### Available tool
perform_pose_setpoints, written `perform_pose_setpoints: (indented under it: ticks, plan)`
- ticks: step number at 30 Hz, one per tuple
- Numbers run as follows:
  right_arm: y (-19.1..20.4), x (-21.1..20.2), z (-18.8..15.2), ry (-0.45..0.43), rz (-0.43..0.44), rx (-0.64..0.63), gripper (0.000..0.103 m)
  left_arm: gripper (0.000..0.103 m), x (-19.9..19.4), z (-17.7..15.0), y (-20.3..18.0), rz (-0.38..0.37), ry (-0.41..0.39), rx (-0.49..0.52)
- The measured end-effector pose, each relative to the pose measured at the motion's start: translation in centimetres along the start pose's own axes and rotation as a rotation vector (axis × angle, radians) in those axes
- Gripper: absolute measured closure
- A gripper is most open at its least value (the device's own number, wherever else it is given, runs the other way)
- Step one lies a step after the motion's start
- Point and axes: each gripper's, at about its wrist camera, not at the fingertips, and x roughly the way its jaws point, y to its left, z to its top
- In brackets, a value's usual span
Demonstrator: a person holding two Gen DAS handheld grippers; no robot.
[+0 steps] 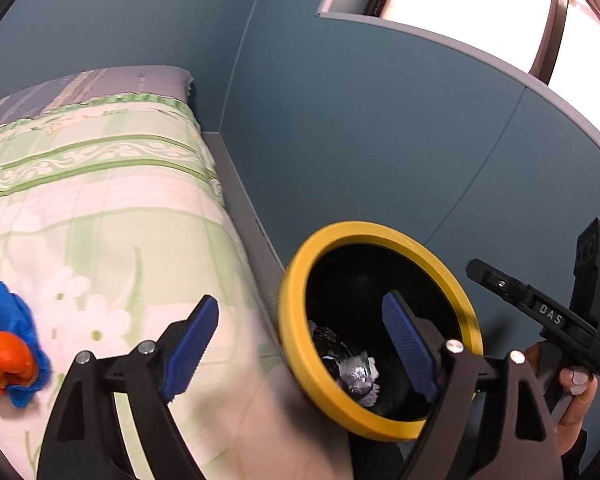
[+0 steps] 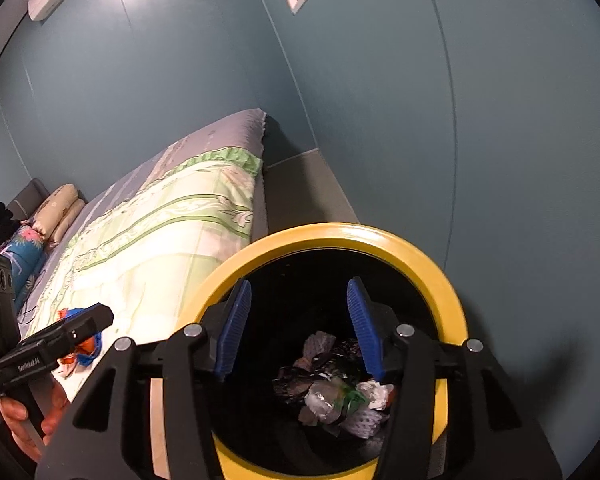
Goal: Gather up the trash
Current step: 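Move both tools back from the bin toward the remaining trash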
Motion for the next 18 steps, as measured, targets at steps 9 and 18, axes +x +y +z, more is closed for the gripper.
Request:
perform_pose_setpoints:
  ticks: [9,18]
  plan:
    - [3.0,-1.0,-0.2,-0.006,0.048,-0.056,0.046,0.021,-4.1,-0.6,3.4,0.076,-0.044,-0.034]
    - [6.8,-0.9,-0.5,0.02,0.107,-0.122,0.041,0.021,-7.1,-1.6,9.0,0.177,-0.055,-0.101]
